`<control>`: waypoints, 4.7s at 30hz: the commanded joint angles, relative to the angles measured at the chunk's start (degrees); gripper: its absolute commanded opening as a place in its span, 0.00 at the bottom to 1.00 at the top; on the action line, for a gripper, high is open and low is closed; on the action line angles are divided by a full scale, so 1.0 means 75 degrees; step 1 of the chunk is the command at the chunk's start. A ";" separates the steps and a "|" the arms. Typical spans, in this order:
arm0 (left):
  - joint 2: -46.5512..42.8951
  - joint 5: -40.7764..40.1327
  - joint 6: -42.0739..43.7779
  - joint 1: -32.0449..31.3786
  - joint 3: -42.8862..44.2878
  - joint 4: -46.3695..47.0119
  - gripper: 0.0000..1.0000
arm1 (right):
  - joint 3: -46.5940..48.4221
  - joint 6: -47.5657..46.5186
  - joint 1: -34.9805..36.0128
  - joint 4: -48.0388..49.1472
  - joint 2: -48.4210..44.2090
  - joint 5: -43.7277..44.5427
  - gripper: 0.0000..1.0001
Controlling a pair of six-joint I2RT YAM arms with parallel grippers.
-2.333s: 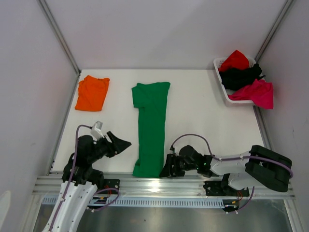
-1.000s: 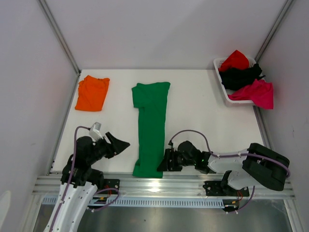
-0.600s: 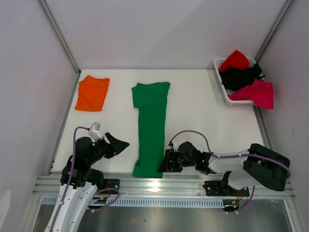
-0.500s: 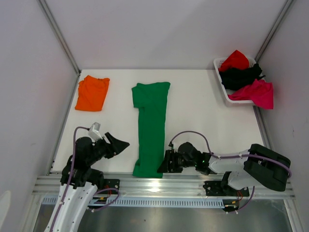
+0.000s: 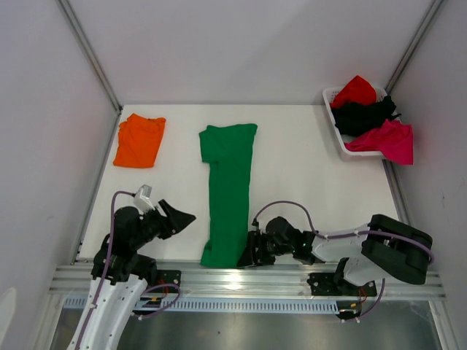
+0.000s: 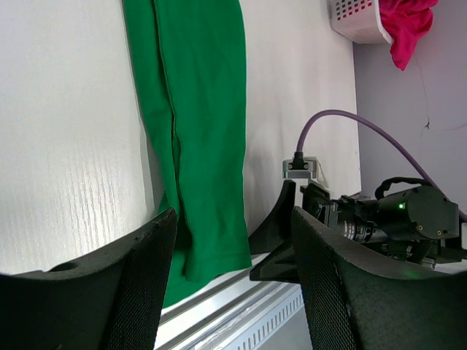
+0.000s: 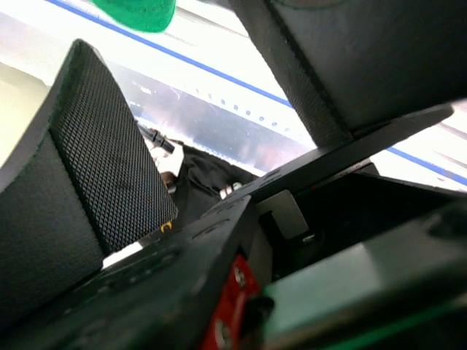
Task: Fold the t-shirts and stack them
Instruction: Fold the tshirt
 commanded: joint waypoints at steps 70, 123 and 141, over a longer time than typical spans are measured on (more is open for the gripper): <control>-0.1022 0.0477 -0.2620 -0.1074 -0.2493 -0.1601 0.61 | 0.0615 -0.0608 -0.0229 -0.0182 0.0673 -0.0096 0.03; 0.1535 0.0947 -0.1940 -0.3019 -0.2960 0.4154 0.64 | 0.0392 -0.0561 -0.0815 0.0346 0.0555 -0.0565 0.01; -0.0355 -0.0565 -0.2398 -0.3066 -0.3207 0.0624 0.64 | 0.0451 -0.0561 -0.0874 0.0439 0.0743 -0.0717 0.01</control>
